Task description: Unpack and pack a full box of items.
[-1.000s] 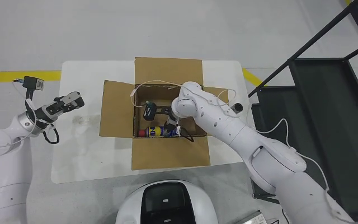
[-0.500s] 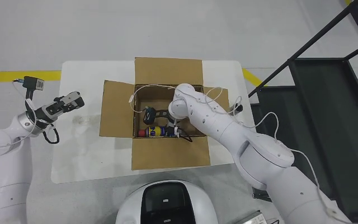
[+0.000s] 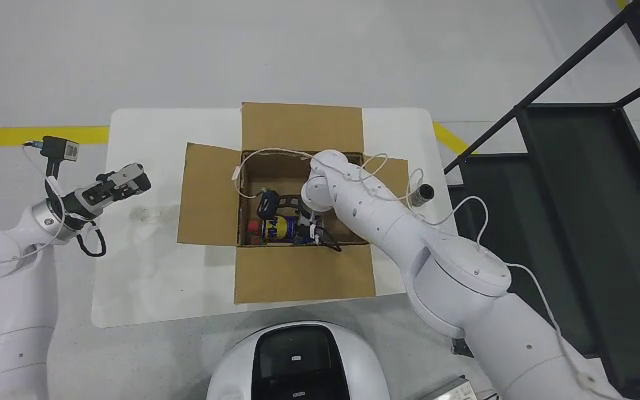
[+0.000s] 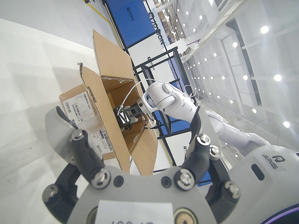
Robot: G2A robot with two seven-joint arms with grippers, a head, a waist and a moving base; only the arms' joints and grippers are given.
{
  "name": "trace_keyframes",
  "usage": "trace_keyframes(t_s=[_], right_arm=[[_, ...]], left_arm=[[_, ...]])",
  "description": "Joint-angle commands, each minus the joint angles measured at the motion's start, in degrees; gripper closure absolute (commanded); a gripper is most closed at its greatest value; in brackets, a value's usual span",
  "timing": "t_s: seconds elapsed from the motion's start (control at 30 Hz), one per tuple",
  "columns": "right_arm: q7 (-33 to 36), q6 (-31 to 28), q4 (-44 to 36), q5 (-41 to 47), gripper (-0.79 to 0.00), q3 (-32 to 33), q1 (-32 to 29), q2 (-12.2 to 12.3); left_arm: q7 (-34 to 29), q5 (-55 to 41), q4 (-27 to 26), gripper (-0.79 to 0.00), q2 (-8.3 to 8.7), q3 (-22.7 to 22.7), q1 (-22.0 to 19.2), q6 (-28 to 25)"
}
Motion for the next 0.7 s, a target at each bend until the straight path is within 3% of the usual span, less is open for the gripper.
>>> trace_keyframes(t_s=[0.0,0.33,0.67], right_arm=[[-0.95,-0.23,0.55,-0.26,0.000,0.03,0.40,-0.25],[-5.05,-1.17,1.01,-1.43,0.000,1.48,2.31,0.36],[-8.05,-3.72,-4.05,-2.91,0.000,4.69,2.15,4.11]], left_arm=[[0.00,0.01,0.00,-0.785,0.00,0.00,0.00,0.00],[0.00,0.01,0.00,-0.785,0.00,0.00,0.00,0.00],[0.00,0.01,0.00,-0.785,0.00,0.00,0.00,0.00]])
